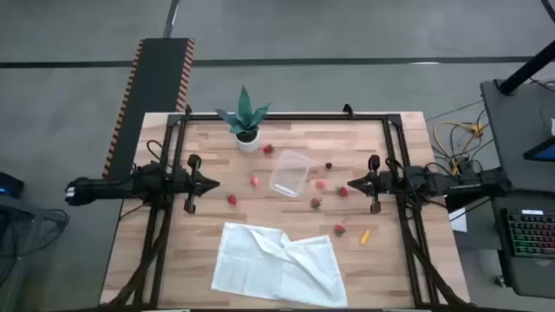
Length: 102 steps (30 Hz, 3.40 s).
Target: Pick and placing Produce into tupperware
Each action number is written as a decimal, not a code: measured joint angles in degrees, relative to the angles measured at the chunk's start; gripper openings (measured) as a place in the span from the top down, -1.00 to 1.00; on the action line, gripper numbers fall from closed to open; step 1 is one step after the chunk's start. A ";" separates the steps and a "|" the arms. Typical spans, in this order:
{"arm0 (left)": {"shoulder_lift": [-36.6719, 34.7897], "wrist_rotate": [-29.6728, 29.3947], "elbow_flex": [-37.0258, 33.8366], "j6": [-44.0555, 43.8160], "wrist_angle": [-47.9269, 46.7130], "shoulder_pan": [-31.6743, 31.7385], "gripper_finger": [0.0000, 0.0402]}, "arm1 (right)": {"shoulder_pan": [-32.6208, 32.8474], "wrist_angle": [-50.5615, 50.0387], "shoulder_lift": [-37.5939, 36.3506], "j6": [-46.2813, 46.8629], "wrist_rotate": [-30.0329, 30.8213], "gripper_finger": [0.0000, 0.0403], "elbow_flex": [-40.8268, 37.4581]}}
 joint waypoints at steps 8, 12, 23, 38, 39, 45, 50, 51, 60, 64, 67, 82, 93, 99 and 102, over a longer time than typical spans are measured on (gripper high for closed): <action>0.04 0.00 0.00 0.01 -0.02 0.00 1.00 | -0.01 0.01 0.00 0.00 0.00 0.96 0.00; 0.06 -0.01 0.00 0.01 0.00 0.02 1.00 | -0.02 0.00 0.00 0.00 0.00 0.96 0.00; -0.02 -0.02 0.00 0.00 0.00 0.01 1.00 | -0.02 0.02 0.00 0.00 0.00 0.96 0.00; 0.02 0.00 0.00 0.02 0.00 0.00 1.00 | -0.01 0.01 -0.01 0.00 0.00 0.96 0.00; 0.02 0.00 0.00 0.02 0.00 0.00 1.00 | -0.02 0.01 -0.01 0.00 0.00 0.96 0.00; 0.00 0.00 0.00 0.02 0.00 0.00 1.00 | 0.00 0.00 0.00 0.00 0.00 0.96 0.00; 0.11 -0.02 0.00 0.02 0.00 0.00 1.00 | -0.01 0.00 0.00 0.00 0.00 0.96 0.00; 0.08 -0.01 0.00 0.01 -0.01 0.01 1.00 | 0.00 0.00 0.00 0.00 -0.02 0.96 0.00; 0.07 0.00 0.00 0.00 0.00 0.02 1.00 | -0.01 0.01 0.00 0.00 0.00 0.96 0.00; 0.00 -0.01 0.00 0.02 0.00 0.01 1.00 | -0.02 0.00 0.00 0.00 0.00 0.96 0.00; 0.07 -0.02 0.00 0.00 -0.02 0.00 1.00 | -0.02 0.01 0.00 0.00 0.00 0.96 0.00; 0.00 -0.02 0.00 0.01 0.00 0.00 1.00 | -0.01 0.03 0.00 0.00 0.00 0.96 0.00; 0.02 -0.02 0.00 0.06 0.42 0.01 1.00 | -0.02 0.50 -0.02 5.58 -0.46 0.96 0.00; -0.02 -0.02 0.00 0.04 0.56 0.00 1.00 | -0.02 0.48 -0.01 4.69 -0.47 0.96 0.00; 0.04 -0.02 0.00 0.04 1.77 0.02 1.00 | -0.02 0.48 -0.02 4.64 -0.48 0.96 0.00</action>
